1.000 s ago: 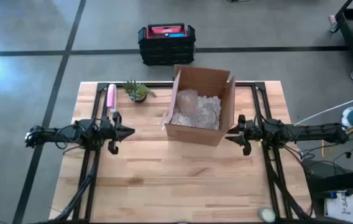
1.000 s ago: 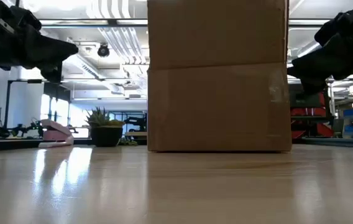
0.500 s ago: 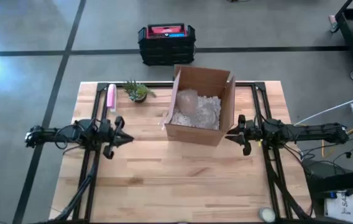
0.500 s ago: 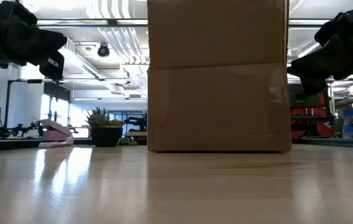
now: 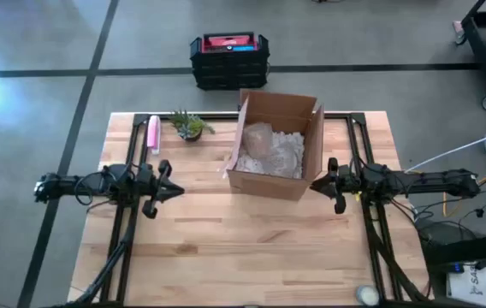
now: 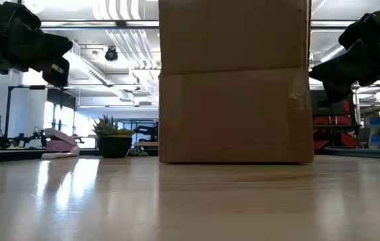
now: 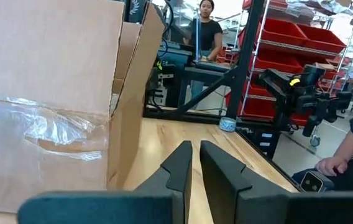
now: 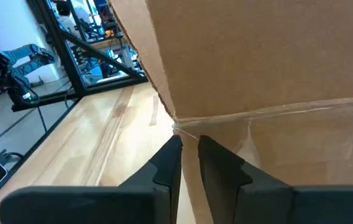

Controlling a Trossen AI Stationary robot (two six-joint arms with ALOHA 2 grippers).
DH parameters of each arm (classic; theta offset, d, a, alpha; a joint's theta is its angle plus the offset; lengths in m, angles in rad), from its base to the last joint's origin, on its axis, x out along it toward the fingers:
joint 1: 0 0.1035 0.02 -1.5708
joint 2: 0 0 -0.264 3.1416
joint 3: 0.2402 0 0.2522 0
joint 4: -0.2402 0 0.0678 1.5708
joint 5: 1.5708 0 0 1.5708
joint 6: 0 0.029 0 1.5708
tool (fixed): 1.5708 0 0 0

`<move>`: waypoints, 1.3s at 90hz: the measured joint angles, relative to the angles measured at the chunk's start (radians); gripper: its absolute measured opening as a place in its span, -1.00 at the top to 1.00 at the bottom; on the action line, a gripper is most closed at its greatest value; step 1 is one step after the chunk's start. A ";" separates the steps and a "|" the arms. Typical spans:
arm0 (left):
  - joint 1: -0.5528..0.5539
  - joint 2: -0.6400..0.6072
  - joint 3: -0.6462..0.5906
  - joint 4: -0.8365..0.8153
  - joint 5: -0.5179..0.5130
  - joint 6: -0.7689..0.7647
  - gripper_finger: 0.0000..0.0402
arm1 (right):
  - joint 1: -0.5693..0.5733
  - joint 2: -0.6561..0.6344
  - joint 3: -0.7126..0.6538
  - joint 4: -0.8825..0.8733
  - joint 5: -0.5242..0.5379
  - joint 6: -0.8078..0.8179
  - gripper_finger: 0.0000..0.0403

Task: Wrap mug
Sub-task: Return to Home Position

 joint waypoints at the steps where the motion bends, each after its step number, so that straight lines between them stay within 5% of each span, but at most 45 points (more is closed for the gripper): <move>1: 0.000 0.000 0.000 0.000 0.000 0.000 0.90 | 0.000 0.000 0.000 0.000 0.000 0.000 0.82; 117: 0.000 0.124 0.000 0.000 0.000 0.000 0.90 | 0.000 0.000 0.000 0.000 0.000 0.000 0.52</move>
